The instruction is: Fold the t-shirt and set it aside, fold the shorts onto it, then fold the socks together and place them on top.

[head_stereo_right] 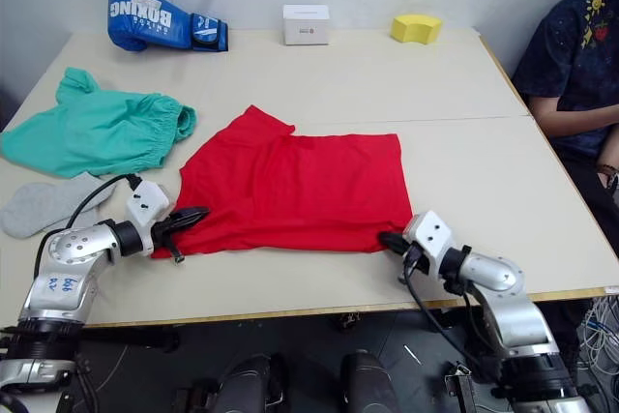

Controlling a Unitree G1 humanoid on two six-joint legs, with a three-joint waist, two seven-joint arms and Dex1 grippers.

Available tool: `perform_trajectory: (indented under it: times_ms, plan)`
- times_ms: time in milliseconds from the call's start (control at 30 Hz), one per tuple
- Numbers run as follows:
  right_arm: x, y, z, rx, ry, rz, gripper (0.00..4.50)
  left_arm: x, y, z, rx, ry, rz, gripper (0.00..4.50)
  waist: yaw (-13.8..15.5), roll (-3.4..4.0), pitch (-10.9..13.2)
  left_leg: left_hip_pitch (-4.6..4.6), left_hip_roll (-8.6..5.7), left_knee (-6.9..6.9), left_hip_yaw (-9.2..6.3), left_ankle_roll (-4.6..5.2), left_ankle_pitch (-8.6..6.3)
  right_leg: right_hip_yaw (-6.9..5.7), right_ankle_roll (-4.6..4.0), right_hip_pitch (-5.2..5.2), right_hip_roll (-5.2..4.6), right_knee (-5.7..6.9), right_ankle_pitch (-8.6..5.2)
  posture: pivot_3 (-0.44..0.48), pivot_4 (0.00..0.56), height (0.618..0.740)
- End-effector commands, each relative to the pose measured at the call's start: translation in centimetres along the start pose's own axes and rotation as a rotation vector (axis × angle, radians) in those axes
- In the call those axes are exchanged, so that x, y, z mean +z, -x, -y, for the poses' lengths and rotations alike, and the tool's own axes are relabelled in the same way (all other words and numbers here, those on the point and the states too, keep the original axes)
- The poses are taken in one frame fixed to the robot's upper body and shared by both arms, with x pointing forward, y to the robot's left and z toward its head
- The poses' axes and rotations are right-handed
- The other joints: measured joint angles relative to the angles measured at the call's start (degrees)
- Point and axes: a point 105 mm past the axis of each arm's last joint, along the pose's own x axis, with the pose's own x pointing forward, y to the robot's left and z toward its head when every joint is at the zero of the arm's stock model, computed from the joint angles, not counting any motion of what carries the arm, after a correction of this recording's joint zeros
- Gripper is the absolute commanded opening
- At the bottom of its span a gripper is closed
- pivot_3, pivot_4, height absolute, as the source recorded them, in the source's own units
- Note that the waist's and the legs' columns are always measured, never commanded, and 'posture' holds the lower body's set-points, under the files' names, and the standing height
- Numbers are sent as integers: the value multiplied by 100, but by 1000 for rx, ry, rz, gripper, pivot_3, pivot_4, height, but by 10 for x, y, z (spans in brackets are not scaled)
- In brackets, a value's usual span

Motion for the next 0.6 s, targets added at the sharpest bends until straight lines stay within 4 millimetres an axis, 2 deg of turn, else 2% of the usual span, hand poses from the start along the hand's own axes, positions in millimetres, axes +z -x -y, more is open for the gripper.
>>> perform_trajectory:
  times_ms: [33,167,267,367,400,467,533,600]
  plan:
    - [-2,14,33,-136,28,-11,0,4,4,-19,69,-40,3,18,5,0,0,8,0,-1,1,0,0,1,0,6,-1,1,0,0,150,740]
    - [-7,20,48,-193,13,-16,0,14,6,-44,193,-40,52,18,12,0,0,14,-2,-5,1,0,0,3,0,10,-8,3,0,0,150,740]
    - [-1,25,55,-211,19,6,0,25,16,-67,287,-28,94,18,6,0,0,13,0,-3,2,-1,0,2,1,10,-6,7,1,0,150,740]
    - [23,27,50,-158,32,108,0,48,34,-75,249,36,206,18,-23,0,0,13,0,-5,5,-2,1,2,1,7,-5,8,0,0,150,740]
    - [31,27,44,-122,33,138,0,55,39,-70,192,50,239,18,-40,0,0,14,4,-6,14,-3,1,2,1,3,-1,9,0,0,150,740]
    - [41,22,27,-44,30,172,0,61,49,-48,16,81,242,18,-65,0,0,16,12,-8,19,-8,2,1,1,1,5,9,0,0,150,740]
    - [46,15,7,33,25,190,0,55,55,-21,-146,64,162,18,-78,0,0,21,21,-9,18,-18,-2,7,0,5,10,8,0,0,150,740]
    - [43,4,-14,99,35,177,0,39,54,9,-264,43,63,18,-90,4,-1,31,25,-17,20,-26,-5,14,-6,8,14,6,-5,0,150,740]
